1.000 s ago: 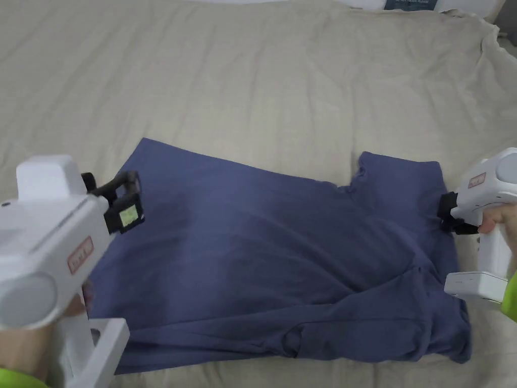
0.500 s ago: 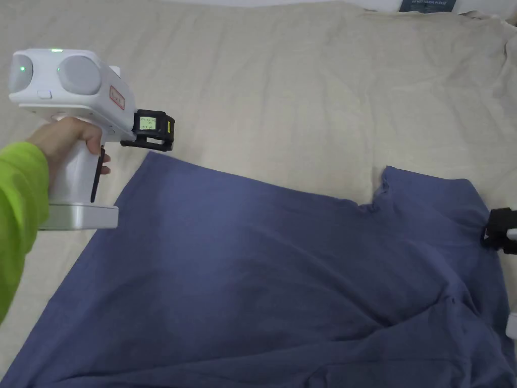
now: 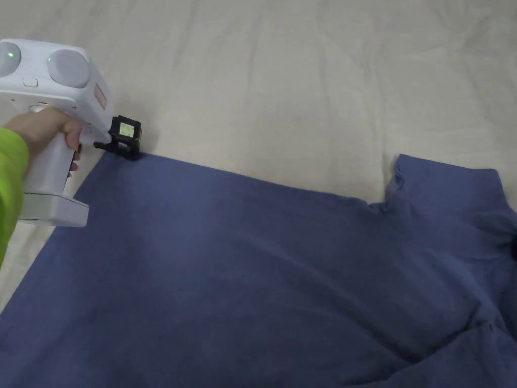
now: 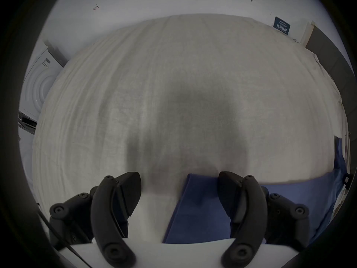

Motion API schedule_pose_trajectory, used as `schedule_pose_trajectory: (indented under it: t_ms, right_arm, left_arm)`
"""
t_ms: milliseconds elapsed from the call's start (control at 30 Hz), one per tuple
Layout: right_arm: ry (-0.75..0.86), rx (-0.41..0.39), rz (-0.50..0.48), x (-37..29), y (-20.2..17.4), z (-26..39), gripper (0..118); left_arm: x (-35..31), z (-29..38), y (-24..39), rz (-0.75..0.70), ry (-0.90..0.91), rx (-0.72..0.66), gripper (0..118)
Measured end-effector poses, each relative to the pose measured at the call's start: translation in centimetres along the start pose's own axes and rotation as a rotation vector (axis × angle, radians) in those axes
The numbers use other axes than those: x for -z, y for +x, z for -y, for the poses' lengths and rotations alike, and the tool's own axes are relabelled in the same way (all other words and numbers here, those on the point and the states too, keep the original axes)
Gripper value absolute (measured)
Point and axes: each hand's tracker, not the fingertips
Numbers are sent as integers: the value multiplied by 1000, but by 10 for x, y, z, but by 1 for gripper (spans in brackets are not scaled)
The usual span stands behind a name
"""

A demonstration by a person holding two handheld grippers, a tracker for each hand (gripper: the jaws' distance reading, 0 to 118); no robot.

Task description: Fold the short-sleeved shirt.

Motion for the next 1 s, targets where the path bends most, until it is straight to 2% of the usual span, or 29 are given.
schedule_pose_trajectory:
  t_ms: [33, 67, 100, 267, 400, 533, 667, 833, 1000]
  right_arm:
    - [-1, -1, -2, 1, 0, -1, 1]
    - [-2, -1, 0, 1, 0, -2, 1]
    - [-3, -2, 0, -1, -4, 0, 1]
    - [1, 2, 2, -6, -9, 1, 1]
    - [22, 17, -5, -19, -12, -1, 1]
    - [70, 32, -15, -50, -13, -2, 1]
    - [140, 86, -68, -98, -9, -4, 1]
    - [280, 95, -114, -178, -5, -9, 1]
    - [442, 51, -142, -269, -5, -6, 1]
  left_arm:
    - [-1, 0, 1, 4, 4, 4, 81]
    - [-4, 1, 2, 43, 6, 11, 71]
    - [-7, 3, 4, 81, 10, 17, 59]
    - [-14, 3, 16, 63, 7, 66, 0]
    - [-32, 9, 19, 31, 66, 54, 0]
    - [-79, 16, 12, 60, 171, 18, 0]
    - [-152, 28, -7, 89, 276, -43, 0]
    - [-252, 57, -40, 62, 429, -77, 0]
    - [-349, 99, -82, 47, 585, -159, 0]
